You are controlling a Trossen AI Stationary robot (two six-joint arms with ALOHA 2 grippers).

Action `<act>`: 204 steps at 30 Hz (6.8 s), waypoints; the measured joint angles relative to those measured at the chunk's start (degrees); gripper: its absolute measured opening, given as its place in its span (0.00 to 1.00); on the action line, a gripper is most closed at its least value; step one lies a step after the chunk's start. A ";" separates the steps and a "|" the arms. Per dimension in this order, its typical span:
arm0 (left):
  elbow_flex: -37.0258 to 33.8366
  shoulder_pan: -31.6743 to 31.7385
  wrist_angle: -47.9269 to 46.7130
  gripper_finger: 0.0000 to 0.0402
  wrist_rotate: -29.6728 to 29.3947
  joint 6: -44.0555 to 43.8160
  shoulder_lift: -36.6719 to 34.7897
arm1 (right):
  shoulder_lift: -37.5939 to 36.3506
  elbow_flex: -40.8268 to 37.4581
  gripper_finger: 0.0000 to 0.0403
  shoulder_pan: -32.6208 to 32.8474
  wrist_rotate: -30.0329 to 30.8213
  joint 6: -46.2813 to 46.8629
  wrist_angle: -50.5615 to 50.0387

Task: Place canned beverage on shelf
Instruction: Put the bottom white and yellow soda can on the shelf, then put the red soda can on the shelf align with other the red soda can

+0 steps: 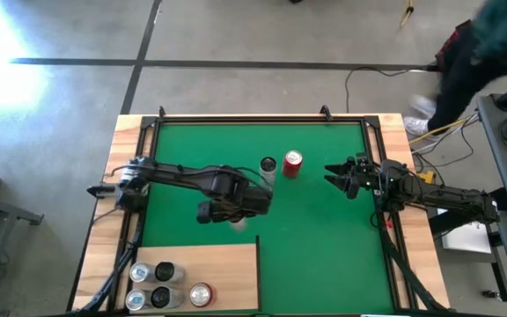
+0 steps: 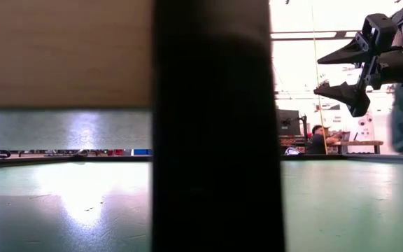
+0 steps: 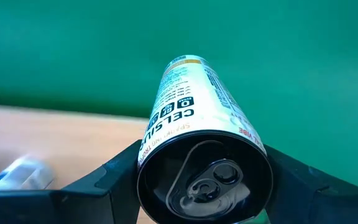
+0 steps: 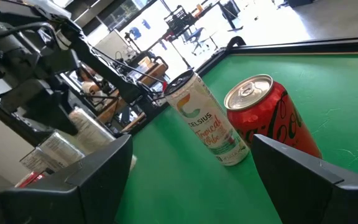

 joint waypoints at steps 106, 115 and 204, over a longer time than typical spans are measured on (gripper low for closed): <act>13.54 -22.98 5.90 0.68 3.71 -17.53 10.97 | 0.02 0.00 0.79 0.01 0.00 0.01 -0.02; 13.54 -23.35 6.30 0.69 4.04 -17.55 10.95 | 0.02 0.00 0.79 0.00 0.00 0.00 -0.02; 13.15 13.10 17.57 0.87 -20.97 81.13 8.72 | 0.02 0.00 0.79 0.01 0.00 0.01 -0.01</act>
